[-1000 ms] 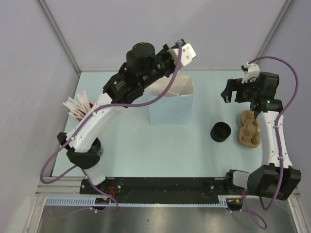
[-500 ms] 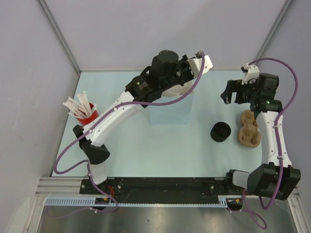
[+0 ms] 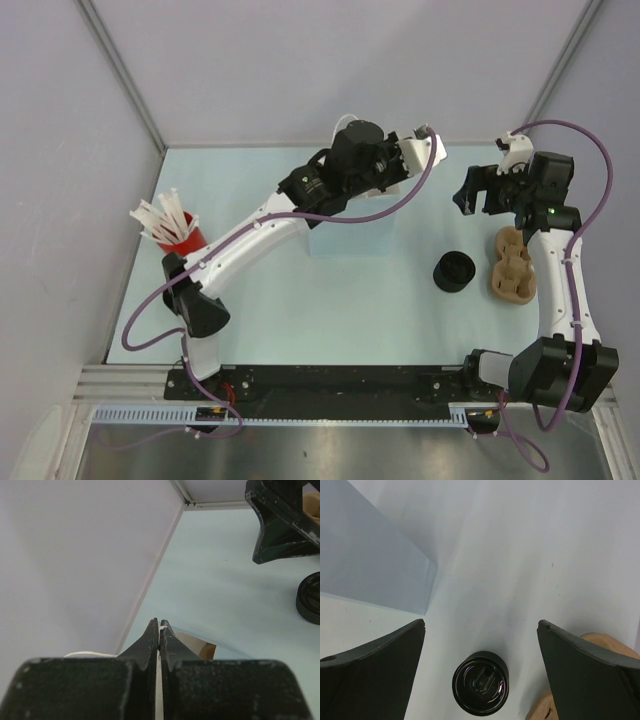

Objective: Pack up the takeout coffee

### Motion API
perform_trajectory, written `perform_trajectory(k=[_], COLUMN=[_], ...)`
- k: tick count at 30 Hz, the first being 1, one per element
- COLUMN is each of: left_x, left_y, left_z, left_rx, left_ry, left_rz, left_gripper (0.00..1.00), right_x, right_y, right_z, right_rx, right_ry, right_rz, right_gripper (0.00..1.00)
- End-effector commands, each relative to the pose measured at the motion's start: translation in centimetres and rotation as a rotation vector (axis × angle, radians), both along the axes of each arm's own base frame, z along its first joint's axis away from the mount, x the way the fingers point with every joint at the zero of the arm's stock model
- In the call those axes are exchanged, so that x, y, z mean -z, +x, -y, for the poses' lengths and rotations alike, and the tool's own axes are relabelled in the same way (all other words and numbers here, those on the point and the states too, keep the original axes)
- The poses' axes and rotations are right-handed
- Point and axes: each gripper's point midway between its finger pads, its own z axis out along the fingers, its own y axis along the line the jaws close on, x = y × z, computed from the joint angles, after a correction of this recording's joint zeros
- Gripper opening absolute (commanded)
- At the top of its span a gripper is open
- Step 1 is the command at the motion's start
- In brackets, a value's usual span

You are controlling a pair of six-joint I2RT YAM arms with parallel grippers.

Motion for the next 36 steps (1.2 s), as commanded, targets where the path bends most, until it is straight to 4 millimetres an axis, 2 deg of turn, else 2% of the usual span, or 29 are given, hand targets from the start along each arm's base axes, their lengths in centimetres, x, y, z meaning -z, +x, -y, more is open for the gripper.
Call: perform_trajectory(k=[1, 6, 16, 36], left_x=[0.3, 1.5, 5.1, 8.5], left_y=[0.7, 1.1, 2.2, 4.1], left_z=[0.6, 0.8, 1.1, -0.6], left_rx=[-0.019, -0.026, -0.048, -0.096], left_ry=[-0.008, 0.01, 0.077, 0.101], left_rz=[0.038, 0.039, 0.045, 0.008], left_gripper=[0.03, 0.04, 0.02, 0.03], right_x=[-0.4, -0.2, -0.1, 0.3], right_y=[0.3, 0.3, 0.3, 0.3], right_z=[0.1, -0.1, 0.0, 0.0], right_rx=[-0.015, -0.022, -0.024, -0.031], right_ry=[-0.004, 0.001, 0.007, 0.016], right_rz=[0.029, 0.021, 0.016, 0.006], right_gripper=[1.0, 1.0, 1.0, 1.0])
